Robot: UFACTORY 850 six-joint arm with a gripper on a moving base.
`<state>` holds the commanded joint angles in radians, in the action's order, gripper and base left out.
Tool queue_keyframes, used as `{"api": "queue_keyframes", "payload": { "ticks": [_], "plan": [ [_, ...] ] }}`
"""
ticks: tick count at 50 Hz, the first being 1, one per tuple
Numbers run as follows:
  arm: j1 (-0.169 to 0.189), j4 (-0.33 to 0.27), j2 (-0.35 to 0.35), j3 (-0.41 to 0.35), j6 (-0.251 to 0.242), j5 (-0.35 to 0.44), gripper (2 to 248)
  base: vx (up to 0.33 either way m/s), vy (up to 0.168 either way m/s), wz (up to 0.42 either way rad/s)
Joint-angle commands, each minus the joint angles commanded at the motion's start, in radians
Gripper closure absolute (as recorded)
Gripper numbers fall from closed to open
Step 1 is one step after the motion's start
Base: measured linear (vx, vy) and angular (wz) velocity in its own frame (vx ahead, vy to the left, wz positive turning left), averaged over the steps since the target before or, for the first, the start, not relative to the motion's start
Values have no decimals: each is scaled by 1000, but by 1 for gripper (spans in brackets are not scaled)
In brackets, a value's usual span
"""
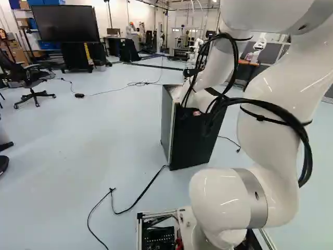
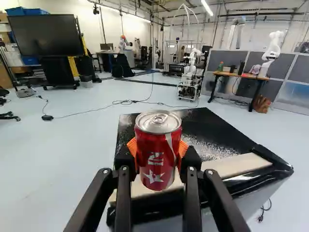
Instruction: Grab a drink from the fridge
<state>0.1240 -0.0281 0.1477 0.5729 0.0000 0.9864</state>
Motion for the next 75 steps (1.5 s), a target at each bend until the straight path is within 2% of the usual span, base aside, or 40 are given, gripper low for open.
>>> {"api": "queue_keyframes", "payload": {
  "ticks": [19,38,59,75],
  "plan": [
    [-45,10,-155,-176,0,-41,152,0,0,0],
    [-81,18,-277,-315,0,-74,152,0,0,0],
    [-107,24,-370,-421,0,-99,152,0,0,0],
    [-119,27,-411,-467,0,-109,152,0,0,0]
  ]
}}
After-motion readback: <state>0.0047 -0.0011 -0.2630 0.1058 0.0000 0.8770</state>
